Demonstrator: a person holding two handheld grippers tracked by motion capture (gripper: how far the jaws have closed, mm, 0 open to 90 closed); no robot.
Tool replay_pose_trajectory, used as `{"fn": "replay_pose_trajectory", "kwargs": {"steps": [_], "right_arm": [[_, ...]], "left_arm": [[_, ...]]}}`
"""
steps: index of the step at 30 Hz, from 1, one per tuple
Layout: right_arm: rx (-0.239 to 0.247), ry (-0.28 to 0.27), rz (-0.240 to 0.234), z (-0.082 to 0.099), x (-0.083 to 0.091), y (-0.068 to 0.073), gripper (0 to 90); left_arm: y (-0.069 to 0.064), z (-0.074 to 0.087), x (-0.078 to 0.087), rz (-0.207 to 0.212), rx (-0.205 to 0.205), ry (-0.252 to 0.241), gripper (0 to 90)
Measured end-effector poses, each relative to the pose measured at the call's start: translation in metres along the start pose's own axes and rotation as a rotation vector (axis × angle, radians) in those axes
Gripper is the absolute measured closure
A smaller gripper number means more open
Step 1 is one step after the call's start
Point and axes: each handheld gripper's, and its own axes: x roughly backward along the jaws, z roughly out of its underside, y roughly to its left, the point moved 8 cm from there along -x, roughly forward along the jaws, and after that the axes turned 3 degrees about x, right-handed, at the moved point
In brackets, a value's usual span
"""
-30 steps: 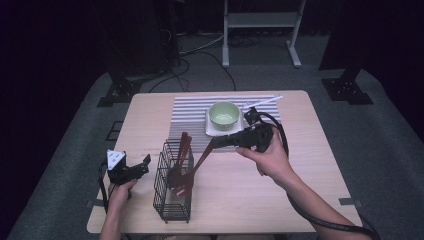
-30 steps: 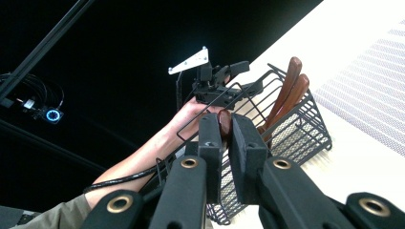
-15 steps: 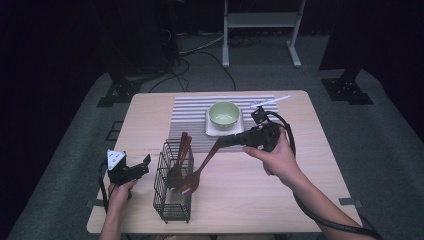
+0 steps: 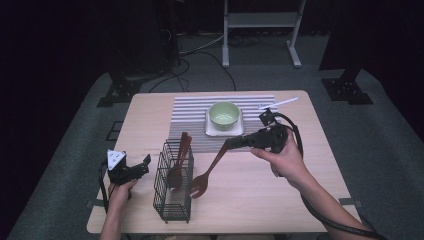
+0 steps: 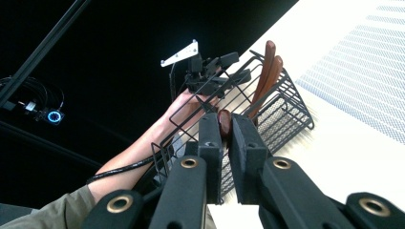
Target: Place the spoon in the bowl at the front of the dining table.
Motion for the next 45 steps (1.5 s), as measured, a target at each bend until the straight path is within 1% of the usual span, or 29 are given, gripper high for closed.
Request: {"fn": "replay_pose_trajectory", "kwargs": {"steps": [6,10,16,17,26,30,35,45], "right_arm": [[-0.012,0.008,0.006,0.005,0.002,-0.007,82.8],[-0.018,0.016,0.019,0.009,0.003,-0.011,82.7],[-0.03,0.017,0.03,0.013,0.006,-0.018,82.7],[-0.026,0.014,0.031,0.013,0.006,-0.019,82.7],[-0.039,0.027,0.036,0.02,0.007,-0.024,82.7],[-0.039,0.028,0.042,0.024,0.007,-0.029,82.7],[-0.055,0.032,0.044,0.028,0.008,-0.033,82.7],[-0.065,0.029,0.06,0.035,0.012,-0.041,82.7]], "left_arm": [[0.0,0.0,0.0,0.0,0.0,0.001,1.7],[0.0,0.0,0.0,0.0,0.0,0.003,1.7],[0.0,0.0,0.0,0.0,0.0,0.001,1.7],[0.0,0.0,0.0,0.0,0.0,0.001,1.7],[0.0,0.0,0.0,0.0,0.001,0.001,1.7],[0.0,0.0,0.0,0.0,0.0,0.001,1.7],[0.0,0.0,0.0,0.0,0.001,0.001,1.7],[0.0,0.0,0.0,0.0,-0.003,0.001,1.7]]}}
